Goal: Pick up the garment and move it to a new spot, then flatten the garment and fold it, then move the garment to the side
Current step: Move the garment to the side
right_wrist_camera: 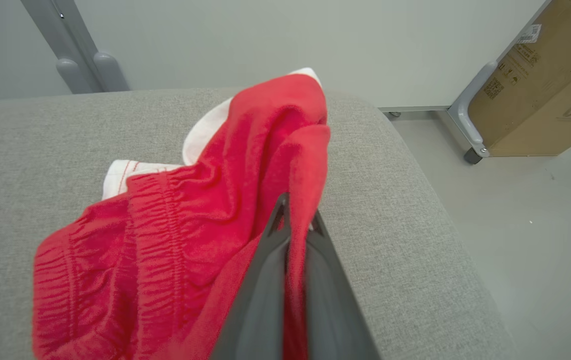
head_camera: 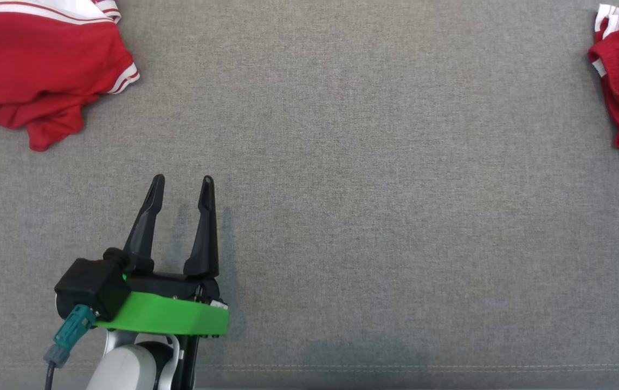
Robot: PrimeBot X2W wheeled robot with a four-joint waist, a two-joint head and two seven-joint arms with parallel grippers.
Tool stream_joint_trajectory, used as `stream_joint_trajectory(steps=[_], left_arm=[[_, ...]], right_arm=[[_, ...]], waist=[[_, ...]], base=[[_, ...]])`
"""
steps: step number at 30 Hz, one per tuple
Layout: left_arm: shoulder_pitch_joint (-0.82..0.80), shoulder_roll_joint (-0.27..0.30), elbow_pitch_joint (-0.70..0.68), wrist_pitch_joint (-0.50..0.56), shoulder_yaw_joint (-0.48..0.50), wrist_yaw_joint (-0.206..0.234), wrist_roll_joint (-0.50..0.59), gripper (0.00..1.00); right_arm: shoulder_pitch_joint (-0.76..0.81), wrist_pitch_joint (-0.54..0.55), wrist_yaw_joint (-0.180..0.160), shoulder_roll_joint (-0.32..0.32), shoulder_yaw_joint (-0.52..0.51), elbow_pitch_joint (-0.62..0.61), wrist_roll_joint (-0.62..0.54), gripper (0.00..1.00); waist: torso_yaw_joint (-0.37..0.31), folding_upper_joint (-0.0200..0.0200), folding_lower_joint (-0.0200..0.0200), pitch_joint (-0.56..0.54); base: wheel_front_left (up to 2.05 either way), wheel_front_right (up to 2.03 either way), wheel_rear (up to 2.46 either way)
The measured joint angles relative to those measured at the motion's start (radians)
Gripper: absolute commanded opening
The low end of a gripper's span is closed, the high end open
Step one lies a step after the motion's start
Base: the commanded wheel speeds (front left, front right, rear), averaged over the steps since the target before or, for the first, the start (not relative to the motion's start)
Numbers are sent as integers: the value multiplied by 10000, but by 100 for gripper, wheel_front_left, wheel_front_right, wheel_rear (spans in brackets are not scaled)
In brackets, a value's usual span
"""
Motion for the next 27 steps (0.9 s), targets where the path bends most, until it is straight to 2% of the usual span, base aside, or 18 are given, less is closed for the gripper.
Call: stream_joint_trajectory(steps=[3, 4, 5, 6, 7, 8, 16, 21, 27], left_arm=[[-65, 0, -4, 6, 25, 2, 13, 100], [-74, 0, -6, 75, 29, 2, 13, 100], [-81, -2, -6, 75, 27, 2, 13, 100], [-84, -2, -6, 75, 29, 2, 15, 100], [-86, -2, -8, 75, 35, 0, 15, 100], [-89, -2, -6, 75, 38, 2, 17, 100], [-99, 6, -4, 84, 142, 2, 92, 100], [-104, 84, 38, 81, 259, 2, 92, 100], [-363, 86, 314, 58, 286, 0, 86, 100]], right_arm=[[-2, -196, -192, -123, 199, 102, -416, 2], [-3, -244, -263, -176, 207, 188, -497, 21], [-3, -284, -276, -230, 203, 293, -512, 33], [-3, -297, -347, -259, 182, 382, -512, 67], [-3, -326, -357, -253, 159, 460, -510, 96], [-3, -359, -372, -219, 127, 546, -497, 100], [-2, -635, -541, -67, 8, 965, -481, 100], [-58, -886, -535, 341, 109, 928, -493, 100], [-482, -1463, -222, 752, 410, 487, -667, 100]], waist=[[64, 0, 0, 93], [78, 0, 0, 125], [90, 0, 0, 154], [100, 0, 0, 181], [107, 0, 0, 208], [112, 0, 0, 228], [53, 0, 0, 276], [-126, 0, 0, 227], [-334, 0, 0, -55]], base=[[0, 0, 0], [0, 0, 0], [0, 0, 0], [0, 0, 0], [0, 0, 0], [0, 0, 0], [0, 0, 0], [0, 0, 0], [0, 0, 0]])
